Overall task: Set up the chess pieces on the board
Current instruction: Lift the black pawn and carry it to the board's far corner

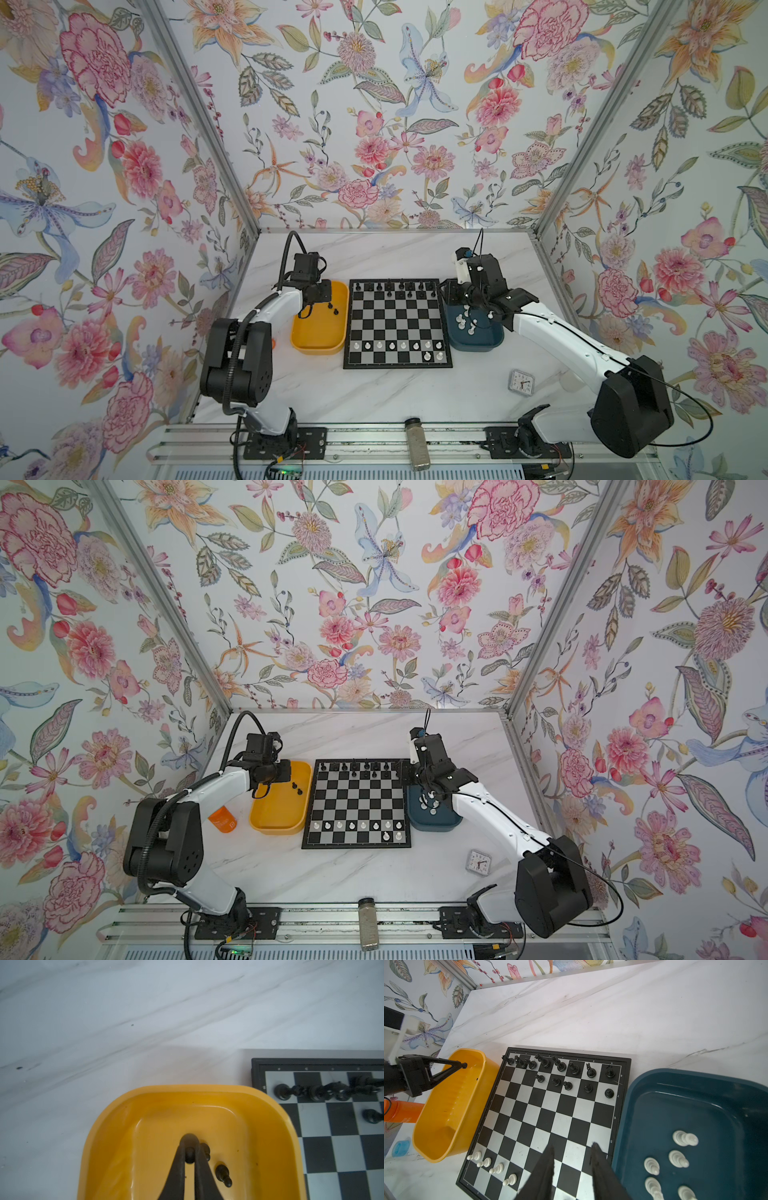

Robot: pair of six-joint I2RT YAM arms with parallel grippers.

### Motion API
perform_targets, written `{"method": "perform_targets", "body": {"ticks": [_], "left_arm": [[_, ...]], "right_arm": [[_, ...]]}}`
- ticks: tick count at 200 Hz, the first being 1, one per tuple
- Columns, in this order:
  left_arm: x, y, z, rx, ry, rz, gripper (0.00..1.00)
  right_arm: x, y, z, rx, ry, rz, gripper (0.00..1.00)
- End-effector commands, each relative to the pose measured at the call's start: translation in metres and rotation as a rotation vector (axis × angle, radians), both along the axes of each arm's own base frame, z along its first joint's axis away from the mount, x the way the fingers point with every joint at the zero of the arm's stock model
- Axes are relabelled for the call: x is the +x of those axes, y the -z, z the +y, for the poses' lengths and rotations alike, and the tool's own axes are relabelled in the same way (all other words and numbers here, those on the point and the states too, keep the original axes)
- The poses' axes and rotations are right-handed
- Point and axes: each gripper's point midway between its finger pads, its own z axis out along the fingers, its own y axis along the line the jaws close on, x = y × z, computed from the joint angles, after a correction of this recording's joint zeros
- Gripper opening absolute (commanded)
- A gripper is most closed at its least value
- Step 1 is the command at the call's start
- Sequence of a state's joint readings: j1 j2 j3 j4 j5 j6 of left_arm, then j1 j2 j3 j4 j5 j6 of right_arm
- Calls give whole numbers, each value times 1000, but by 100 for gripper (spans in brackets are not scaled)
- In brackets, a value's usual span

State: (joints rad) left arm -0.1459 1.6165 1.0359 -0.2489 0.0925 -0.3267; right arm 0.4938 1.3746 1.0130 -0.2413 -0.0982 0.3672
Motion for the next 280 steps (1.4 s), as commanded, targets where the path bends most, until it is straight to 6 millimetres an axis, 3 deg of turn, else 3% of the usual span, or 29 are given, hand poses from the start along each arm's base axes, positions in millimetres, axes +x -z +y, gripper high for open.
{"method": "perform_targets", "body": {"ticks": [1,5,31,80,109,115,171,280], "left_arm": [[0,-29,-9,34,31,-38,0],[-1,-45,-11,29,36,-73,0],[-4,-69,-32,23,90,-114,0],[-6,-85,-77,23,207,-135,0],[-6,-78,-93,16,244,-119,0],[-4,-62,-96,24,247,-83,0],[-3,-22,-116,32,289,-3,0],[1,19,-120,45,285,67,0]], "right_arm": [[0,5,0,11,1,9,32],[0,4,1,11,0,6,32],[0,4,0,11,-1,6,32],[-1,5,1,15,-6,5,32],[-2,6,1,15,-6,7,32],[-2,6,1,16,-5,5,32],[-1,9,0,14,-4,13,32],[1,15,3,12,-7,30,32]]}}
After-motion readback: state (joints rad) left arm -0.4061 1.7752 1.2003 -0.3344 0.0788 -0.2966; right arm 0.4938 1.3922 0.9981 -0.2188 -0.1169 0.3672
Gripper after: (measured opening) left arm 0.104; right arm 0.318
